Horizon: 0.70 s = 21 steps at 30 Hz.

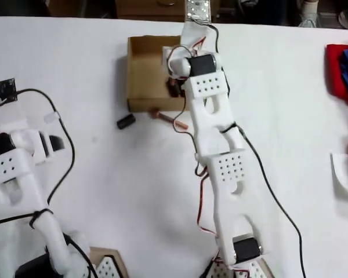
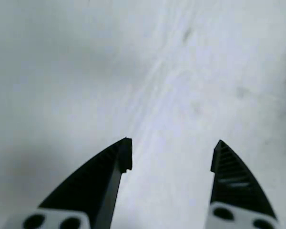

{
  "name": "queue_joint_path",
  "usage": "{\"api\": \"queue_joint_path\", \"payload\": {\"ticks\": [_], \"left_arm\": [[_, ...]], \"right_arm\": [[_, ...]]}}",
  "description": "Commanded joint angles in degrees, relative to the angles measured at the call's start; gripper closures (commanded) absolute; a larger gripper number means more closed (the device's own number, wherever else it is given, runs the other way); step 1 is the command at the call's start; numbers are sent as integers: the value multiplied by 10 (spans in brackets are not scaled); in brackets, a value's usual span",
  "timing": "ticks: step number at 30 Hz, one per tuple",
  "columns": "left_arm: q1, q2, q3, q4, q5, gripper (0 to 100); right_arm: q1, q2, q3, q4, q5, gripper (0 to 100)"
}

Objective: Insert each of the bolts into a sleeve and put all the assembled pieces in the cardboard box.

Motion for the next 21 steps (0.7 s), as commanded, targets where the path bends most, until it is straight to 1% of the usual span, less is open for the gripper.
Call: {"api": "queue_joint_path", "payload": {"ticks": [1,6,12,21], "left_arm": [[-4,-3,-1,-11,-2,721],[-3,-4,-1,-11,-2,721],[-3,-4,0,-9,-2,721],[-3,-5,0,-6,-2,721]], "right_arm": [[-20,-12,-30,-40,1,975],[-38,-12,45,-87,1,975],[-37,-12,108,-135,1,975],[-42,-7,132,-138,1,975]]}}
